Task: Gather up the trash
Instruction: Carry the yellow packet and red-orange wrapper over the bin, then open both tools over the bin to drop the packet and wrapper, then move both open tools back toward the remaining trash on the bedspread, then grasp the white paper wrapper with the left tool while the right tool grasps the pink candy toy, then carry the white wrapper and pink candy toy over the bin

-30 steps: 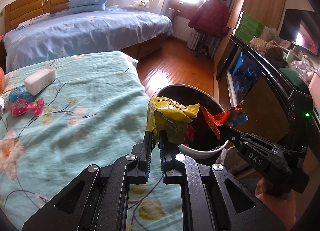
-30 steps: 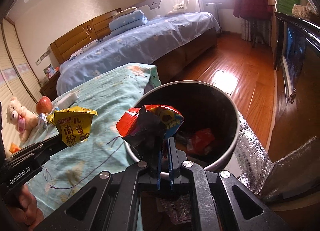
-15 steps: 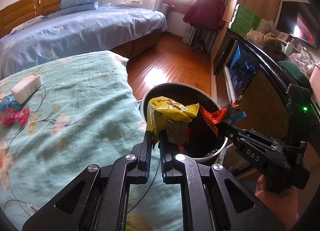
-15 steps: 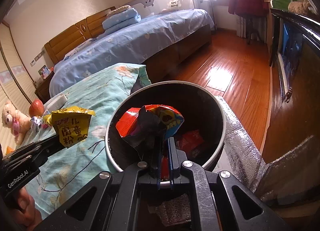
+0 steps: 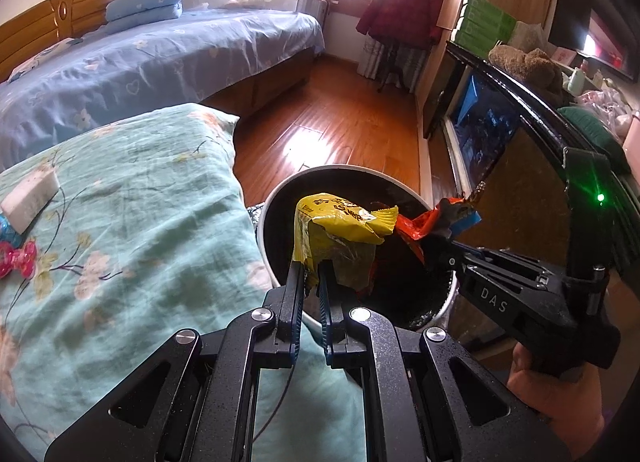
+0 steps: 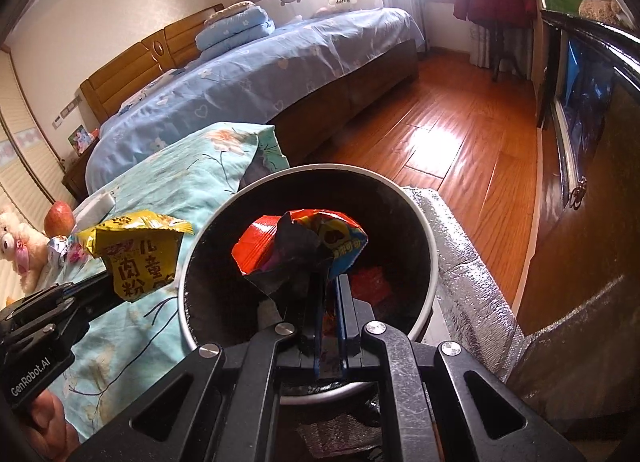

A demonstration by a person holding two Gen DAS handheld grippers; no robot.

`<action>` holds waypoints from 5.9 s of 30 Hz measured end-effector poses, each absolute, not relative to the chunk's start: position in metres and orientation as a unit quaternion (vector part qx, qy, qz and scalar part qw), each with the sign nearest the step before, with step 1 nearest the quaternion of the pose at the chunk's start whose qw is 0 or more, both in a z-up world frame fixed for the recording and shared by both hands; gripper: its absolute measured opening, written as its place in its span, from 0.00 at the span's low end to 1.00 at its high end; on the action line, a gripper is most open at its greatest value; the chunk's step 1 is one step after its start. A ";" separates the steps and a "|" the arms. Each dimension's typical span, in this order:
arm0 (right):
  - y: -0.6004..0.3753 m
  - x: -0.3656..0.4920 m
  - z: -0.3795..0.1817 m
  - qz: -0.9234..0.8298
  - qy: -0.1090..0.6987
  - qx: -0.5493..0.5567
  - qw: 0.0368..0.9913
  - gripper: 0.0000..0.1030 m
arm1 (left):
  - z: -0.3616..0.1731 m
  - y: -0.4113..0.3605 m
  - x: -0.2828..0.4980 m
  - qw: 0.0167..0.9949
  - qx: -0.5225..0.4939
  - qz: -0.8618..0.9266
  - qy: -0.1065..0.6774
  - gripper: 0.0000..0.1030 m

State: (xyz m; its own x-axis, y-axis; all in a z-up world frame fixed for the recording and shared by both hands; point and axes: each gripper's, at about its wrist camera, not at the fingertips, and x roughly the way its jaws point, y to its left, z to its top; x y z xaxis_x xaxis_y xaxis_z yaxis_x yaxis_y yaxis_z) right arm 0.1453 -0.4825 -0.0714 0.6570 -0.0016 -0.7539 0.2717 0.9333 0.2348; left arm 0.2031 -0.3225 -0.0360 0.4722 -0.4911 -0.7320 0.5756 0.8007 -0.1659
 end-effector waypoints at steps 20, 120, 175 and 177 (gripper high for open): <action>-0.497 0.153 -0.071 -0.089 0.418 0.181 0.886 0.44 | -0.040 -0.312 0.207 0.854 0.040 -0.300 0.423 0.28; -0.186 0.279 -0.065 0.208 0.454 -0.012 0.866 0.21 | -0.069 0.024 0.264 0.896 -0.119 -0.060 0.424 0.28; -0.308 0.157 -0.047 0.083 0.410 0.092 0.904 0.35 | -0.042 -0.119 0.184 0.883 -0.066 -0.229 0.405 0.27; -0.314 0.152 -0.046 0.076 0.407 0.094 0.906 0.35 | -0.043 -0.128 0.183 0.880 -0.061 -0.235 0.408 0.27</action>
